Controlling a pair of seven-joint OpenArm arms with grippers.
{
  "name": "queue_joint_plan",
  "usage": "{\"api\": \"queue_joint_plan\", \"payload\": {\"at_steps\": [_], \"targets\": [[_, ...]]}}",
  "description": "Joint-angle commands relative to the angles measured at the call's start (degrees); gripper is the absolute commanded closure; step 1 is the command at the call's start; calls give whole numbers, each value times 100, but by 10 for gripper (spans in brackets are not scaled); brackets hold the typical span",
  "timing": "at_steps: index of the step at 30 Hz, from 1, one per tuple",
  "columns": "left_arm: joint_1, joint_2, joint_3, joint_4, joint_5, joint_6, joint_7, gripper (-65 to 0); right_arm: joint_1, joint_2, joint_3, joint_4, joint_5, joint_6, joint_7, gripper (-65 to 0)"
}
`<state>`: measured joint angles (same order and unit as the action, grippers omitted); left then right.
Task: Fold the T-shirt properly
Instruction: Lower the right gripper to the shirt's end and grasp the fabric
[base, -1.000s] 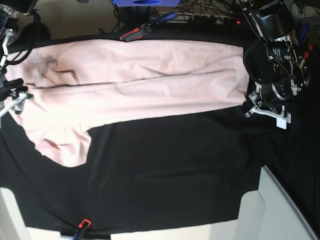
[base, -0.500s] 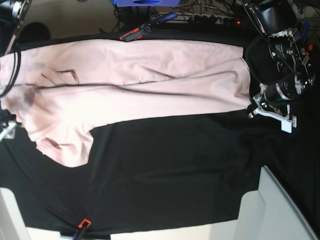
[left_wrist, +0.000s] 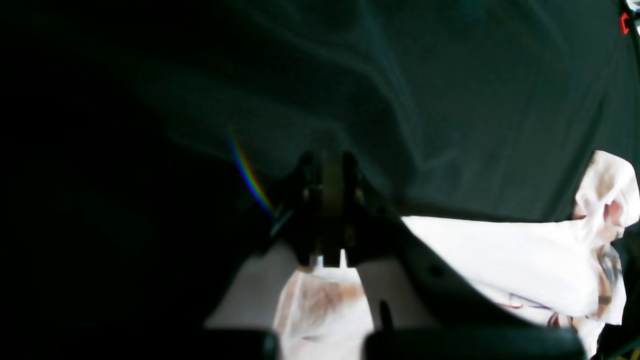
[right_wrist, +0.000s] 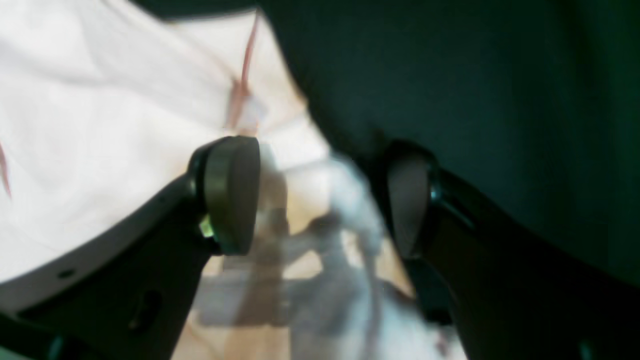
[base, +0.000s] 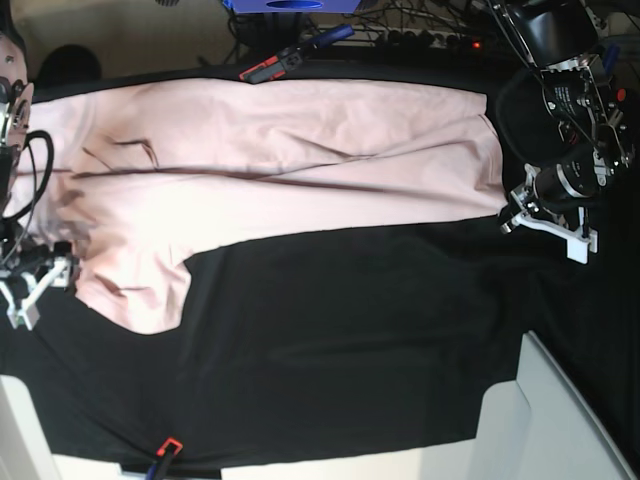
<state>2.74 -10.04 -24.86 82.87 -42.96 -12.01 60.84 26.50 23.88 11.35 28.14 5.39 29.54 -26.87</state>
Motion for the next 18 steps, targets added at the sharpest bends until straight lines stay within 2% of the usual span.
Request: {"api": "queue_joint_plan", "payload": {"at_steps": [1,6,11,18], "targets": [[-33,-99,-32,113,-69,-8,-66,0,203,131,-59,-40,37,4,186,-398],[-15,-99,-32,131,-69,-8,-66,0,211,113,-199,-418,63,4,503,-416],[-15,-99,-32,122,-69,-8,-66,0,211,104,-199,-454,46,4,538,-415],[-50,-81,-6,104,-69,-8,-66,0,211,-282,-217,-454,37,4,538,-403]]}}
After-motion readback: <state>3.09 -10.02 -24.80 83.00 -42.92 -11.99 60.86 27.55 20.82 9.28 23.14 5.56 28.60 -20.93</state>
